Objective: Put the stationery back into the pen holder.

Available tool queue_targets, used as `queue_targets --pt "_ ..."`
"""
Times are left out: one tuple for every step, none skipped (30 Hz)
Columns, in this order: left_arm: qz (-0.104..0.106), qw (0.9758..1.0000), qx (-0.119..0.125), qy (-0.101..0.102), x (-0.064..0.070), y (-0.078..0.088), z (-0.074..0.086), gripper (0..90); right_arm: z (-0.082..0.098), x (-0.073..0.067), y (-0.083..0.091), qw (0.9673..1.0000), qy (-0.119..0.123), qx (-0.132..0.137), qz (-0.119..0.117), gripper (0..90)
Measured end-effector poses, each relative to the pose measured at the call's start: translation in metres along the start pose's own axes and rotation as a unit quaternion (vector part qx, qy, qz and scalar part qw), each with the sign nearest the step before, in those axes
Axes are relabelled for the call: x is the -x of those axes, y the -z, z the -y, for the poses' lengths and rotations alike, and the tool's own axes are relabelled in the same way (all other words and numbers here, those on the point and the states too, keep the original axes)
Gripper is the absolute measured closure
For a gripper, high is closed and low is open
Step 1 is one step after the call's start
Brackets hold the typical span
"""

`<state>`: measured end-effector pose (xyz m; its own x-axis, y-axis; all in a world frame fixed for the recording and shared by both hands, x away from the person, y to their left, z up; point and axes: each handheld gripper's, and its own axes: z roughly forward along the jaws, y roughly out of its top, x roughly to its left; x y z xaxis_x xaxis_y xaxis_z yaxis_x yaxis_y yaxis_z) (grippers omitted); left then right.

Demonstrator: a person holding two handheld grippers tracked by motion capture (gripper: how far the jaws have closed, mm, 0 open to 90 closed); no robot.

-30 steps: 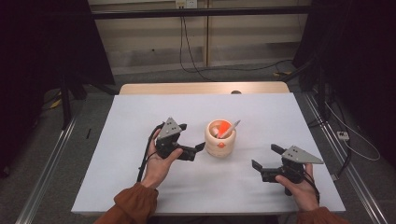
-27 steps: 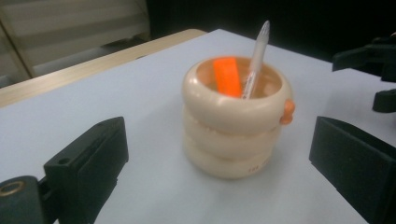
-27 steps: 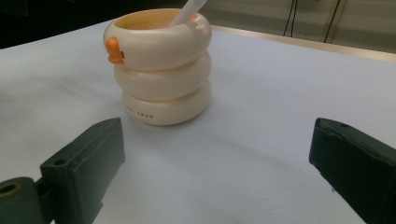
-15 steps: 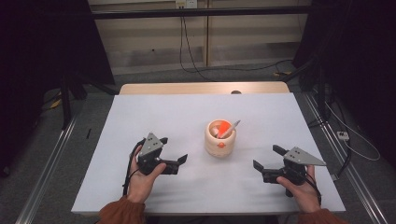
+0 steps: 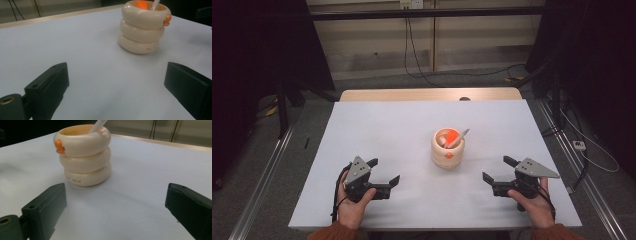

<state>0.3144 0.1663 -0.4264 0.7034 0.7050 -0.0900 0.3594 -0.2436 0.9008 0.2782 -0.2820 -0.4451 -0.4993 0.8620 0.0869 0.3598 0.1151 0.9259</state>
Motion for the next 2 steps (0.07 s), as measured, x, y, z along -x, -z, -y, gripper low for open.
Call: queue_targets --pt "0.001 1.0 0.0 0.001 -0.0001 -0.0005 0.0001 5.7 0.0002 0.0003 -0.0003 1.0 0.0 0.0 -0.001 3.4" --pt "0.001 1.0 -0.001 -0.001 -0.0008 -0.0007 0.0001 5.7 0.0003 0.0004 -0.0004 1.0 0.0 -0.001 -0.001 3.4"
